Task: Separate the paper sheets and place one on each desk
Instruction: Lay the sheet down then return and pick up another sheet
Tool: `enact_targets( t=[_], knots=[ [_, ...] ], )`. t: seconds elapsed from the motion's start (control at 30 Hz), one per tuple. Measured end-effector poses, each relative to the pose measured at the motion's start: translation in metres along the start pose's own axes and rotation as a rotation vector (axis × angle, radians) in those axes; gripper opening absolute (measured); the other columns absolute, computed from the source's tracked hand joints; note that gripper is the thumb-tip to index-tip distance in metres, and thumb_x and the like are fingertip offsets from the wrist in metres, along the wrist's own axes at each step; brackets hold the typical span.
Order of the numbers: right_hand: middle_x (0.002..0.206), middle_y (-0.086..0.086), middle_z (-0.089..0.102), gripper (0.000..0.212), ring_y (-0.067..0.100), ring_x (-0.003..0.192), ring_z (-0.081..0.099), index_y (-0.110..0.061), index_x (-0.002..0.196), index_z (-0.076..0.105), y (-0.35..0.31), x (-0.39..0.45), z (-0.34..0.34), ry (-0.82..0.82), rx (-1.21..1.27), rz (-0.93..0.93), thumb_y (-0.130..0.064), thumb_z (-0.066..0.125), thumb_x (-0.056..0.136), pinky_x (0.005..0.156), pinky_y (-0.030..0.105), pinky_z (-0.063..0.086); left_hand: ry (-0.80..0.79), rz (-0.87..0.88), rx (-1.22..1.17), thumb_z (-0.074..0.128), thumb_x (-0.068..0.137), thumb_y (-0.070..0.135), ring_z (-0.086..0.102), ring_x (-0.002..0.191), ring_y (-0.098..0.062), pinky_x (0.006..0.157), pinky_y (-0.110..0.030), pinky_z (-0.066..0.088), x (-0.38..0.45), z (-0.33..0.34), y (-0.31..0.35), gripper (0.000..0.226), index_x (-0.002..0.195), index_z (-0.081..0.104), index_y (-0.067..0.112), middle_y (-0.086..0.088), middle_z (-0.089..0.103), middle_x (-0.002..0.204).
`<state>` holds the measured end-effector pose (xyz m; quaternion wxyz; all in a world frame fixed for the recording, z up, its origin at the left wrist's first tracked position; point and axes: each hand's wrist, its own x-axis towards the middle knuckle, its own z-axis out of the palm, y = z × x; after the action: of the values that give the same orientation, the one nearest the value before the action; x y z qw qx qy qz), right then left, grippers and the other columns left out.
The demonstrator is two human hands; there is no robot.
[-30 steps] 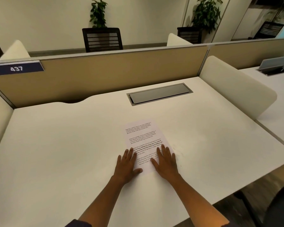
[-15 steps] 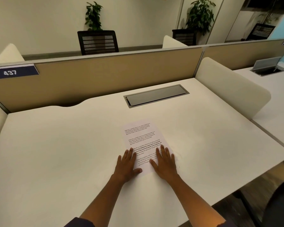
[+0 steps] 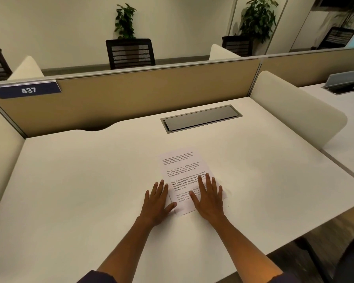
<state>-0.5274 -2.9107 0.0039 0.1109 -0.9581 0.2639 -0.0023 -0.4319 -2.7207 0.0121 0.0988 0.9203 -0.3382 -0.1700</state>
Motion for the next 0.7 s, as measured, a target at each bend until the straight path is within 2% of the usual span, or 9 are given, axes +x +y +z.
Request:
enact_targets(
  t=[0.3, 0.7],
  knots=[
    [0.166, 0.005, -0.002, 0.077, 0.027, 0.154, -0.001, -0.029, 0.156, 0.003, -0.023, -0.010, -0.001, 0.036, 0.043, -0.041, -0.064, 0.031, 0.094, 0.123, 0.053, 0.002, 0.105, -0.080, -0.012, 0.023, 0.097, 0.060, -0.014, 0.151, -0.021, 0.122, -0.049, -0.002, -0.034, -0.011, -0.015, 0.076, 0.155, -0.001, 0.019, -0.002, -0.014, 0.164],
    [0.166, 0.002, -0.011, 0.079, 0.027, 0.153, -0.008, -0.035, 0.154, -0.008, -0.105, -0.065, 0.021, -0.003, 0.041, -0.193, -0.071, 0.024, 0.092, 0.121, 0.055, -0.005, 0.189, -0.203, -0.041, 0.024, 0.096, 0.061, -0.016, 0.150, -0.021, 0.122, -0.049, -0.002, -0.132, -0.007, -0.062, 0.076, 0.154, -0.006, 0.022, 0.000, -0.017, 0.163]
  ],
)
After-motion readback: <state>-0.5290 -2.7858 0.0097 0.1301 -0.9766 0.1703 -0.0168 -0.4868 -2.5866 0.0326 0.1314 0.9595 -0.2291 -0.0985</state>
